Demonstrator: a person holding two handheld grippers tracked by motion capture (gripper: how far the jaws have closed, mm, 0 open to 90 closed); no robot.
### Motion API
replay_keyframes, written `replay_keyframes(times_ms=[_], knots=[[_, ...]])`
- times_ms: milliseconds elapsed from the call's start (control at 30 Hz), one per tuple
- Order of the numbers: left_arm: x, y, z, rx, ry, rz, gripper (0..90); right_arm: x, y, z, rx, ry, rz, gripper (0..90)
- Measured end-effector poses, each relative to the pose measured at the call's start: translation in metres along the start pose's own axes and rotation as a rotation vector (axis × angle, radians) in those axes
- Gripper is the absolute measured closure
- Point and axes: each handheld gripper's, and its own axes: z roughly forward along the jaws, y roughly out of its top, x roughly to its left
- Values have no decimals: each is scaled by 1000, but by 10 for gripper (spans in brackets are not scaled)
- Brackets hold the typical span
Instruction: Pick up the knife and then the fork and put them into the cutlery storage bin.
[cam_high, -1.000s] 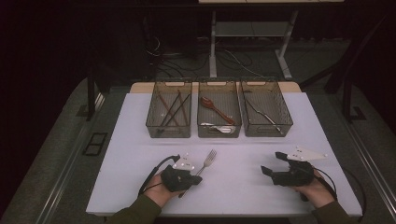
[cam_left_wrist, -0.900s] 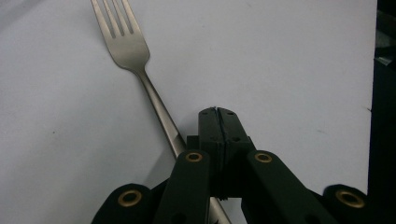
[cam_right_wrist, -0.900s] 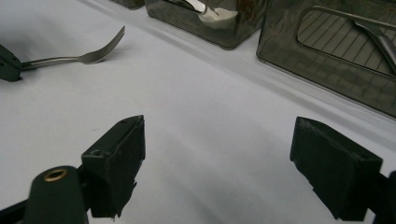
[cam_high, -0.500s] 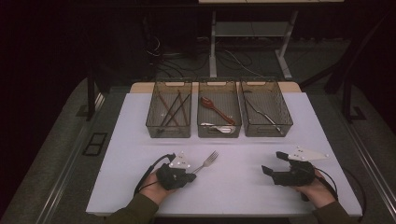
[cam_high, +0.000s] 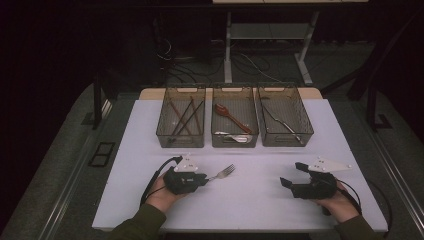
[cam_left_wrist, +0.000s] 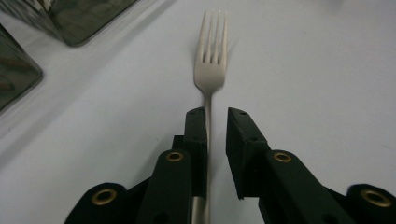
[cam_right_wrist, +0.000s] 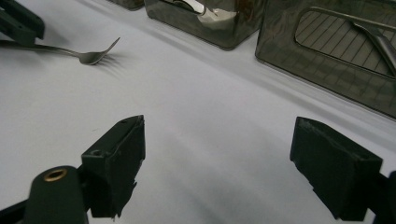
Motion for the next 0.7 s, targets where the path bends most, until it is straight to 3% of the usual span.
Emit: replay_keyframes(times_ms=[67, 267, 533, 700], knots=[[3, 3, 5, -5, 3, 2, 765, 0, 0, 0, 0, 1, 0, 183], [9, 9, 18, 9, -48, 4, 765, -1, 0, 0, 0, 1, 0, 183], [8, 6, 23, 53, -51, 12, 777, 0, 0, 0, -1, 3, -5, 183], [10, 4, 23, 40, -55, -11, 822, 0, 0, 0, 1, 2, -7, 183]])
